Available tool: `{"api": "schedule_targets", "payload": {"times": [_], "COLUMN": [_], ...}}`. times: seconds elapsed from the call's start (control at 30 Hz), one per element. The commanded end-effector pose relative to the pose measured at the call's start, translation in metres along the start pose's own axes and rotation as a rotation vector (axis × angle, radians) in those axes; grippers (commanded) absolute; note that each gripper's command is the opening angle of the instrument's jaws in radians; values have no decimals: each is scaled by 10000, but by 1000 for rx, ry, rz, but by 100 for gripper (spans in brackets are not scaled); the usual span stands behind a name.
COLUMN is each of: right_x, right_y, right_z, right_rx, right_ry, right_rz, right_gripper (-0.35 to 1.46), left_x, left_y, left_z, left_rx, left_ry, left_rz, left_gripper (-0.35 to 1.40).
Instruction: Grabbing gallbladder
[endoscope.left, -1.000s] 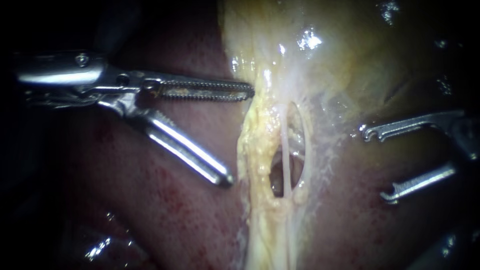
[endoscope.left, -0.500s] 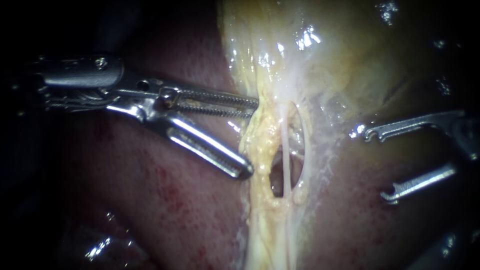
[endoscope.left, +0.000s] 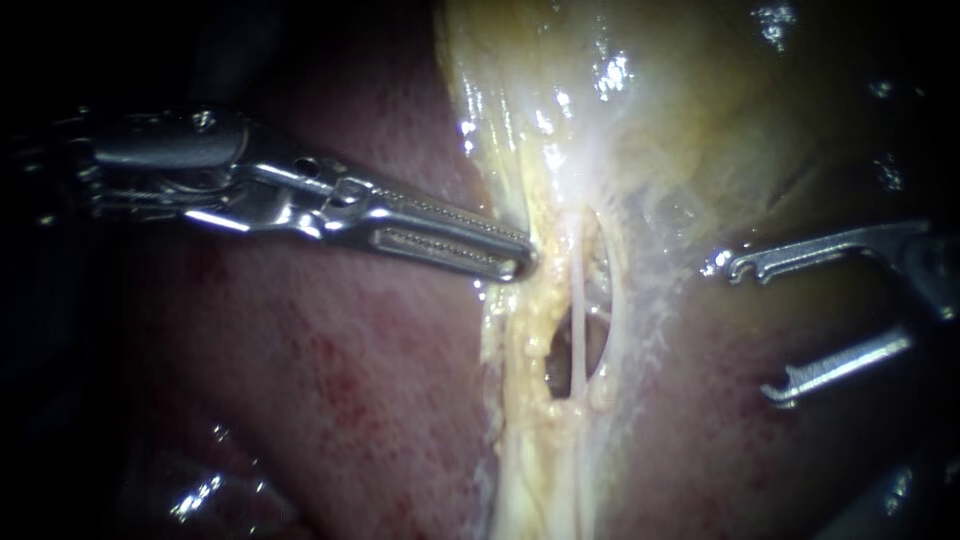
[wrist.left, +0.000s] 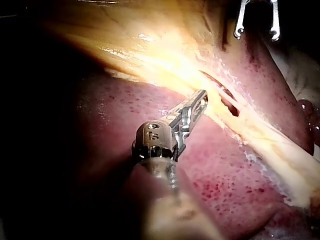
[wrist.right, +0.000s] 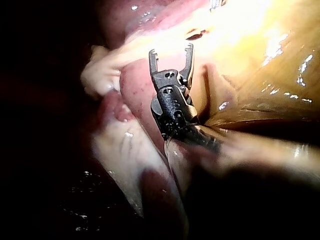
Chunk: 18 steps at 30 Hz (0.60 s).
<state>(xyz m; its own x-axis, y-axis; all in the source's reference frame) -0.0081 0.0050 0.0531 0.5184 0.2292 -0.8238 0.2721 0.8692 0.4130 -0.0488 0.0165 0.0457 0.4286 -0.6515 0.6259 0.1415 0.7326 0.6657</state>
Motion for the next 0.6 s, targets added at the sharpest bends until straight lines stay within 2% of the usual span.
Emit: {"api": "schedule_targets", "payload": {"times": [0.03, 0.6], "right_x": [0, 0], "right_y": [0, 0], "right_z": [0, 0], "right_rx": [0, 0], "right_ry": [0, 0], "right_rz": [0, 0], "right_gripper": [58, 57], "left_x": [0, -2], "left_y": [0, -1], "left_z": [-1, -5], "left_rx": [-3, -2], "left_ry": [-2, 0], "left_rz": [-5, -7], "left_gripper": [-35, -35]}}
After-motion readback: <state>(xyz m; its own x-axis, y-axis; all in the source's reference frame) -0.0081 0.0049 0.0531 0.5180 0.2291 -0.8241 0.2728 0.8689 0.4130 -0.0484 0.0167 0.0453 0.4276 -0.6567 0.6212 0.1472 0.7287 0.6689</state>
